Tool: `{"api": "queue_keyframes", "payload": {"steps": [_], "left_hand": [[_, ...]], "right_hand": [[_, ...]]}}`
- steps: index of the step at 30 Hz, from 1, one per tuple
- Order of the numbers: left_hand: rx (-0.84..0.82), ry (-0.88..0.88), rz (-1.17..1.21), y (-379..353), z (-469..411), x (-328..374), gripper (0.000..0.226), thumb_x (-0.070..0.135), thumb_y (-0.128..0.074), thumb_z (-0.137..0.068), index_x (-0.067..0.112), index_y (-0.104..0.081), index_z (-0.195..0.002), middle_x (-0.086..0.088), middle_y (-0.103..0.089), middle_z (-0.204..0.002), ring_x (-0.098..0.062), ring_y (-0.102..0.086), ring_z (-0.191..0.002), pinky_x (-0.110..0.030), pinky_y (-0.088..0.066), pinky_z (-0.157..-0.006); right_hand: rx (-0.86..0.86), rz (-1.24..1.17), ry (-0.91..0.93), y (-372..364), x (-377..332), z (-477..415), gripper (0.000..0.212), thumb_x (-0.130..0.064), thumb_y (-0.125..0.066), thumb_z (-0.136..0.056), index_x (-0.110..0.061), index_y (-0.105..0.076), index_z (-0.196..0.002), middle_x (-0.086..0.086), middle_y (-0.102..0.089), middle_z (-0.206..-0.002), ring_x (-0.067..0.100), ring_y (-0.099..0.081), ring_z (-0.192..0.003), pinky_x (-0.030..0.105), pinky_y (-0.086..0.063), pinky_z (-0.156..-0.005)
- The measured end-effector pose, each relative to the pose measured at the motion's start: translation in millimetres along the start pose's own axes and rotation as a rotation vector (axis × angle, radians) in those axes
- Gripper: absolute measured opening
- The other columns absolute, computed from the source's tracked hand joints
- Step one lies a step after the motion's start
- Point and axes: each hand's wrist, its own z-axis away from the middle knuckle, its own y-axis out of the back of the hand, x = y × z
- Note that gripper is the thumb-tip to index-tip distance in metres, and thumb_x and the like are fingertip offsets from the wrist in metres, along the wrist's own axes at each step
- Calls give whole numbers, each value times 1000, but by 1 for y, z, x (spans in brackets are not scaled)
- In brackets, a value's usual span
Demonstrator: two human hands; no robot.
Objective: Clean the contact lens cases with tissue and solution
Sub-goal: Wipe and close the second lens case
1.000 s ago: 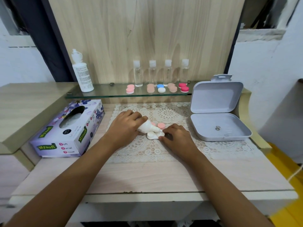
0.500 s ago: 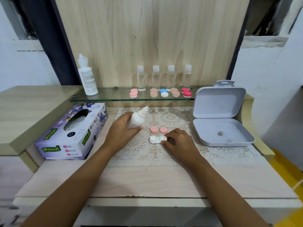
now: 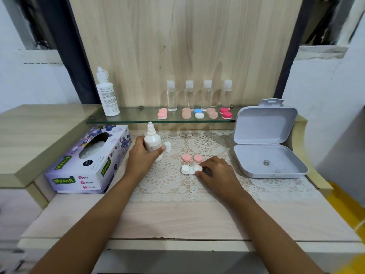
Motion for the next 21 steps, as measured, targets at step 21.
{"api": "queue_keyframes", "payload": {"steps": [21], "left_hand": [[-376, -359, -408, -26, 21, 34, 35, 24, -56, -92, 14, -56, -125, -1, -53, -119, -15, -51, -108, -18, -35, -85]], "right_hand": [[16, 7, 12, -2, 1, -1, 21, -32, -59, -84, -19, -68, -99, -1, -59, -98, 18, -50, -99, 39, -41, -90]]}}
